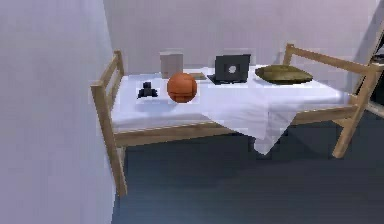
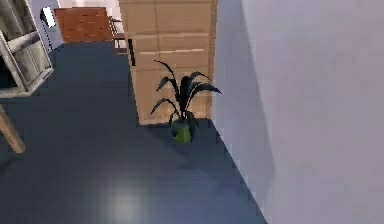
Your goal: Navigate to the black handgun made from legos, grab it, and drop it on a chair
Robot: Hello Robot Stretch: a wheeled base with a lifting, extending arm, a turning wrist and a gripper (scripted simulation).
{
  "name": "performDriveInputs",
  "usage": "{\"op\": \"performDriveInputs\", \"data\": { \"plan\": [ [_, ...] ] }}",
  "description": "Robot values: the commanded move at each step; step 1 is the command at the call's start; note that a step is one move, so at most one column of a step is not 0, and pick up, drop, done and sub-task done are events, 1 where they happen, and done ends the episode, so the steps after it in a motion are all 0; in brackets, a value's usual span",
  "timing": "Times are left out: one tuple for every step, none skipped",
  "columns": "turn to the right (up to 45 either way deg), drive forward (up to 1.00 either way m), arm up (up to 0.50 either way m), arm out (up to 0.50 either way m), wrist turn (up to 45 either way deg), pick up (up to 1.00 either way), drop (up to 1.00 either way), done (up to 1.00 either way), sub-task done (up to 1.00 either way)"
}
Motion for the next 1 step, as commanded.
{"op": "performDriveInputs", "data": {
  "plan": [
    [-12.0,0.00,0.00,0.00,0.0,0.00,0.00,0.00,0.00]
  ]
}}
